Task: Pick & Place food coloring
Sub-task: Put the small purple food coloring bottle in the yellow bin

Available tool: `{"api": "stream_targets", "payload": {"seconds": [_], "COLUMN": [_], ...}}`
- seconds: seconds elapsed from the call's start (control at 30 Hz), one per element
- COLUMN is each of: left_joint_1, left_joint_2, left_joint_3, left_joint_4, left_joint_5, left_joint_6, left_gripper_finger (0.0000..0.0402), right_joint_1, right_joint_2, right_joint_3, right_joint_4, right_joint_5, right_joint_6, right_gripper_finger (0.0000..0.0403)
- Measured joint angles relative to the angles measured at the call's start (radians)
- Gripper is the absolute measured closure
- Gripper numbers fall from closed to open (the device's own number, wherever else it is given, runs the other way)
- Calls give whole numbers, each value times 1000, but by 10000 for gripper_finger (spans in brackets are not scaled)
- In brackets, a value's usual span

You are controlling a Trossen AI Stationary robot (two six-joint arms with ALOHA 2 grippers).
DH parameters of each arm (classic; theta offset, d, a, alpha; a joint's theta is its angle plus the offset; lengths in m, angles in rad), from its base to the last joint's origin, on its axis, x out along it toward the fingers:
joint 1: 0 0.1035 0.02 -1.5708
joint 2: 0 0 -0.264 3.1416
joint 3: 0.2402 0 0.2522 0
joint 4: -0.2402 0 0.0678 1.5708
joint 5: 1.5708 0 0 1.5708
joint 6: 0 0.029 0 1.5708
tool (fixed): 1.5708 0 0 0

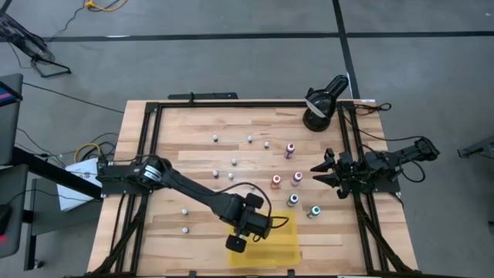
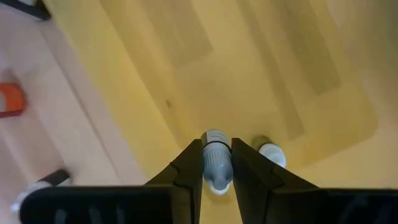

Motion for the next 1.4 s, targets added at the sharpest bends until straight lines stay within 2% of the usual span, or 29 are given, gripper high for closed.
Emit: {"api": "stream_targets", "payload": {"seconds": [0.47, 0.6, 0.93, 1.4], "left_joint_1": [3, 3, 10, 11], "left_joint_2": [82, 97, 95, 95], "left_joint_3": [-1, -1, -1, -1], "left_joint_4": [27, 36, 18, 19], "left_joint_5": [16, -15, -20, -22], "left_joint_6": [-7, -8, -7, -7], "left_gripper_finger": [344, 339, 323, 321], "right_joint_1": [0, 0, 0, 0], "right_joint_2": [-1, -1, -1, -1], "right_joint_3": [0, 0, 0, 0], "right_joint_4": [0, 0, 0, 0], "right_joint_5": [0, 0, 0, 0], "right_joint_6": [0, 0, 0, 0], "right_gripper_finger": [266, 265, 266, 264]}}
